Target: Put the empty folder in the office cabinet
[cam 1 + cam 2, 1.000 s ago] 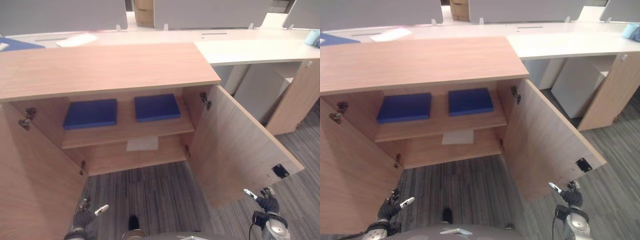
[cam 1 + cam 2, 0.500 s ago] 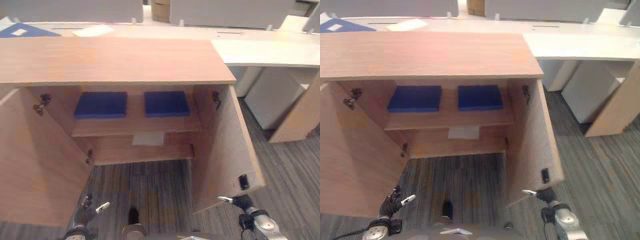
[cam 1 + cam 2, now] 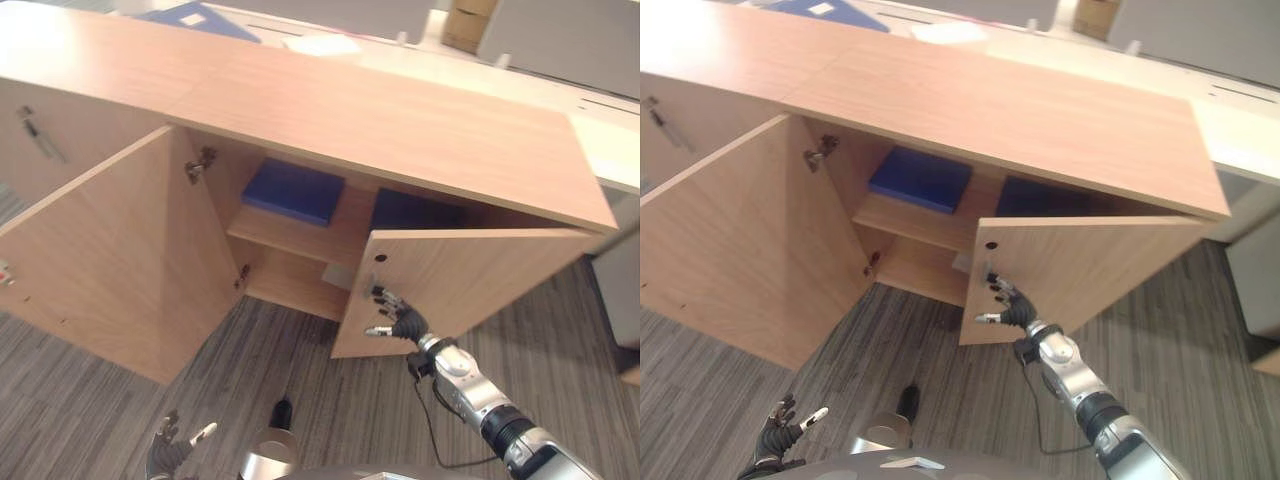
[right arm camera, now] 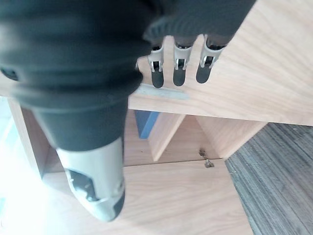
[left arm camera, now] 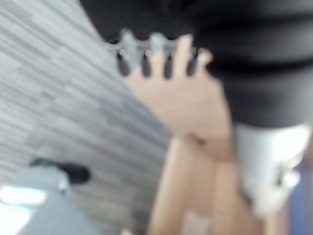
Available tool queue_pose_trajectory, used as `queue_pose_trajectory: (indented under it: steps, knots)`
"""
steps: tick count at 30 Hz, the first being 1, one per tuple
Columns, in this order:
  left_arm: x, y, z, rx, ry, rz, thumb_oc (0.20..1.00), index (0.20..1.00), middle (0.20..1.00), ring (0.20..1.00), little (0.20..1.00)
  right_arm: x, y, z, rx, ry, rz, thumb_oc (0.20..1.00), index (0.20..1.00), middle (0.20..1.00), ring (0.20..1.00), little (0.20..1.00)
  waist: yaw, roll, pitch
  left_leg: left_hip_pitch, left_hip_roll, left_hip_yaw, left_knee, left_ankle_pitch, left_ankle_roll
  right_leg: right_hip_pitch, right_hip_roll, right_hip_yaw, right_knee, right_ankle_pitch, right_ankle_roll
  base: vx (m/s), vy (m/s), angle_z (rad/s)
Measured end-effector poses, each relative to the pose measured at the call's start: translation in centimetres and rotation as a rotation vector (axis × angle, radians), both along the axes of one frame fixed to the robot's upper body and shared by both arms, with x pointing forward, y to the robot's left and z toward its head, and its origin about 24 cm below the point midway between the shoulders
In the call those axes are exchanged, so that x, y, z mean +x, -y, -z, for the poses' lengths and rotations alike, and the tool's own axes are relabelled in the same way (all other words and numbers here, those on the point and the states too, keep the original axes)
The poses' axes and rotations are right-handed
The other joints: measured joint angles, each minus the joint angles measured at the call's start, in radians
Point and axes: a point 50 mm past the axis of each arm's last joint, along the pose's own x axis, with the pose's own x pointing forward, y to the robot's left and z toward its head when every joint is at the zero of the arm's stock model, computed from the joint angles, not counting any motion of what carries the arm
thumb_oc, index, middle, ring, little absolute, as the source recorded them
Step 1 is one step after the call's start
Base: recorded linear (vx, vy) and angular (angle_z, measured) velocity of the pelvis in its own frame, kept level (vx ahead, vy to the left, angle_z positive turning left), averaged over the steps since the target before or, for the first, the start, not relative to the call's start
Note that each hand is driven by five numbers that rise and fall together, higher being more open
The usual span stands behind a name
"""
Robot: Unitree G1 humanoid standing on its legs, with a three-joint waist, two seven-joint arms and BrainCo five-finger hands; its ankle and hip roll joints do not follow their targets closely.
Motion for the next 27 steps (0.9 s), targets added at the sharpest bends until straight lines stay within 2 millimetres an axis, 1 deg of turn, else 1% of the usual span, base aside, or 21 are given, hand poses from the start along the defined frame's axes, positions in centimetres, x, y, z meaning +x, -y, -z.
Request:
queue_pose_trajectory:
  steps: [1,2,3,4,6,7,8,9,10,11,13,14,15,17,18,21,23,24,25,26,27]
  knots:
    - [0.0,0.0,0.0,0.000,0.000,0.000,1.000,1.000,1.000,1.000,1.000,0.0,0.0,0.0,0.000,0.000,0.000,1.000,1.000,1.000,1.000,1.000,0.000,0.000,0.000,0.000,0.000,0.000,0.000,0.000,0.000,0.000,0.000,0.000,0.000,0.000,0.000,0.03,0.020,0.13]
    - [0.2,-0.3,-0.2,0.009,0.025,-0.047,1.000,1.000,1.000,1.000,1.000,1.1,0.7,0.2,0.019,-0.029,0.118,1.000,1.000,1.000,1.000,1.000,0.029,0.000,0.002,0.009,-0.013,-0.011,0.000,-0.015,0.004,0.015,-0.009,-0.003,0.008,0.016,-0.002,0.03,0.020,0.13]
    - [0.2,-0.3,-0.2,0.009,0.025,-0.047,1.000,1.000,1.000,1.000,1.000,1.1,0.7,0.2,0.019,-0.029,0.118,1.000,1.000,1.000,1.000,1.000,0.029,0.000,0.002,0.009,-0.013,-0.011,0.000,-0.015,0.004,0.015,-0.009,-0.003,0.008,0.016,-0.002,0.03,0.031,0.34]
    - [0.7,-1.2,-0.6,0.033,0.058,-0.112,1.000,1.000,1.000,1.000,1.000,2.2,2.1,0.9,0.054,-0.093,0.297,1.000,1.000,1.000,1.000,1.000,0.047,0.004,0.004,0.016,-0.021,-0.034,-0.005,-0.030,0.014,0.015,-0.020,-0.015,0.049,0.017,-0.002,0.01,0.011,0.21]
    - [0.7,-1.2,-0.6,0.033,0.058,-0.112,1.000,1.000,1.000,1.000,1.000,2.2,2.1,0.9,0.054,-0.093,0.297,1.000,1.000,1.000,1.000,1.000,0.047,0.004,0.004,0.016,-0.021,-0.034,-0.005,-0.030,0.014,0.015,-0.020,-0.015,0.049,0.017,-0.002,0.05,-0.002,0.22]
    - [2.0,-3.0,-1.6,0.082,0.143,-0.247,1.000,1.000,1.000,1.000,1.000,2.0,3.1,1.8,0.052,-0.140,0.396,1.000,1.000,1.000,1.000,1.000,0.075,0.021,0.022,0.019,-0.001,-0.063,-0.003,-0.032,0.025,-0.025,-0.022,-0.019,0.142,0.023,0.002,0.10,-0.014,0.23]
    - [2.0,-3.0,-1.6,0.082,0.143,-0.247,1.000,1.000,1.000,1.000,1.000,2.0,3.1,1.8,0.052,-0.140,0.396,1.000,1.000,1.000,1.000,1.000,0.075,0.021,0.022,0.019,-0.001,-0.063,-0.003,-0.032,0.025,-0.025,-0.022,-0.019,0.142,0.023,0.002,0.13,0.070,0.20]
    - [1.8,-3.7,-2.0,0.120,0.164,-0.307,1.000,1.000,1.000,1.000,1.000,1.2,2.7,2.5,0.045,-0.165,0.381,1.000,1.000,1.000,1.000,1.000,0.077,0.012,0.030,0.017,0.009,-0.071,0.000,-0.035,0.027,-0.025,-0.004,-0.015,0.103,-0.003,0.020,0.11,0.103,0.01]
    - [1.8,-4.3,-2.4,0.156,0.188,-0.346,1.000,1.000,1.000,1.000,1.000,0.2,2.8,3.2,0.039,-0.196,0.380,1.000,1.000,1.000,1.000,1.000,0.076,-0.008,0.037,0.014,0.002,-0.071,0.000,-0.032,0.026,-0.018,0.021,0.001,0.044,0.014,0.020,0.13,0.142,0.12]
    - [1.7,-4.8,-2.8,0.195,0.220,-0.388,1.000,1.000,1.000,1.000,1.000,-1.5,3.1,4.4,0.026,-0.236,0.382,1.000,1.000,1.000,1.000,1.000,0.076,-0.029,0.041,0.009,-0.012,-0.073,0.000,-0.034,0.020,-0.018,0.019,-0.038,0.046,0.022,0.023,0.11,0.095,0.26]
    - [1.3,-5.8,-3.4,0.269,0.235,-0.457,1.000,1.000,1.000,1.000,1.000,-7.2,4.0,8.0,-0.051,-0.423,0.378,1.000,1.000,1.000,1.000,1.000,0.070,-0.044,0.050,0.010,-0.011,-0.077,-0.001,-0.036,0.019,-0.017,0.020,-0.025,0.049,0.023,0.022,0.00,0.145,0.12]
    - [1.6,-6.2,-3.7,0.290,0.248,-0.471,1.000,1.000,1.000,1.000,1.000,-9.4,4.5,9.0,-0.076,-0.483,0.382,1.000,1.000,1.000,1.000,1.000,0.064,-0.053,0.058,0.007,-0.012,-0.075,-0.001,-0.037,0.020,-0.021,0.019,-0.026,0.050,0.023,0.021,-0.05,0.180,-0.07]
    - [1.8,-7.2,-4.3,0.323,0.268,-0.495,1.000,1.000,1.000,1.000,1.000,-11.5,4.9,9.8,-0.093,-0.539,0.390,1.000,1.000,1.000,1.000,1.000,0.045,-0.050,0.076,-0.004,-0.013,-0.072,0.000,-0.032,0.020,-0.033,0.018,-0.025,0.050,0.024,0.020,-0.06,0.179,-0.07]
    - [2.9,-9.3,-6.0,0.394,0.332,-0.552,1.000,1.000,1.000,1.000,1.000,-13.8,6.0,10.4,-0.127,-0.593,0.401,1.000,1.000,1.000,1.000,1.000,0.012,-0.063,0.103,-0.038,-0.009,-0.071,-0.001,-0.021,0.021,-0.065,0.018,-0.024,0.062,0.026,0.018,-0.03,0.103,-0.02]
    - [2.9,-9.3,-6.0,0.394,0.332,-0.552,1.000,1.000,1.000,1.000,1.000,-13.8,6.0,10.4,-0.127,-0.593,0.401,1.000,1.000,1.000,1.000,1.000,0.012,-0.063,0.103,-0.038,-0.009,-0.071,-0.001,-0.021,0.021,-0.065,0.018,-0.024,0.062,0.026,0.018,-0.05,0.067,-0.06]
    - [6.1,-12.8,-10.1,0.511,0.488,-0.566,1.000,1.000,1.000,1.000,1.000,-14.3,6.7,10.3,-0.142,-0.582,0.387,1.000,1.000,1.000,1.000,1.000,-0.028,-0.075,0.138,-0.082,0.004,-0.049,-0.008,-0.009,0.024,-0.131,0.019,0.002,0.075,0.034,0.007,-0.09,0.095,-0.24]
    - [8.3,-15.0,-14.3,0.588,0.629,-0.547,1.000,1.000,1.000,1.000,1.000,-12.6,6.4,9.4,-0.120,-0.503,0.373,1.000,1.000,1.000,1.000,1.000,-0.041,-0.097,0.170,-0.093,0.010,-0.035,-0.010,-0.009,0.024,-0.155,0.020,0.008,0.078,0.035,0.005,-0.11,0.124,-0.22]
    - [8.8,-15.5,-15.2,0.605,0.650,-0.542,1.000,1.000,1.000,1.000,1.000,-12.2,6.3,9.1,-0.114,-0.480,0.369,1.000,1.000,1.000,1.000,1.000,-0.042,-0.101,0.174,-0.104,0.012,-0.034,-0.010,-0.009,0.024,-0.164,0.021,0.008,0.078,0.035,0.005,-0.08,0.088,-0.11]
    - [8.8,-15.5,-15.2,0.605,0.650,-0.542,1.000,1.000,1.000,1.000,1.000,-12.2,6.3,9.1,-0.114,-0.480,0.369,1.000,1.000,1.000,1.000,1.000,-0.042,-0.101,0.174,-0.104,0.012,-0.034,-0.010,-0.009,0.024,-0.164,0.021,0.008,0.078,0.035,0.005,-0.08,0.102,0.06]
    - [10.1,-16.5,-17.6,0.644,0.711,-0.525,1.000,1.000,1.000,1.000,1.000,-11.5,6.2,8.5,-0.098,-0.432,0.363,1.000,1.000,1.000,1.000,1.000,-0.050,-0.112,0.187,-0.142,0.017,-0.024,-0.004,-0.009,0.023,-0.201,0.023,0.009,0.079,0.031,-0.001,-0.03,0.047,0.07]
    - [10.1,-16.5,-17.6,0.644,0.711,-0.525,1.000,1.000,1.000,1.000,1.000,-11.5,6.2,8.5,-0.098,-0.432,0.363,1.000,1.000,1.000,1.000,1.000,-0.050,-0.112,0.187,-0.142,0.017,-0.024,-0.004,-0.009,0.023,-0.201,0.023,0.009,0.079,0.031,-0.001,-0.06,0.074,0.05]
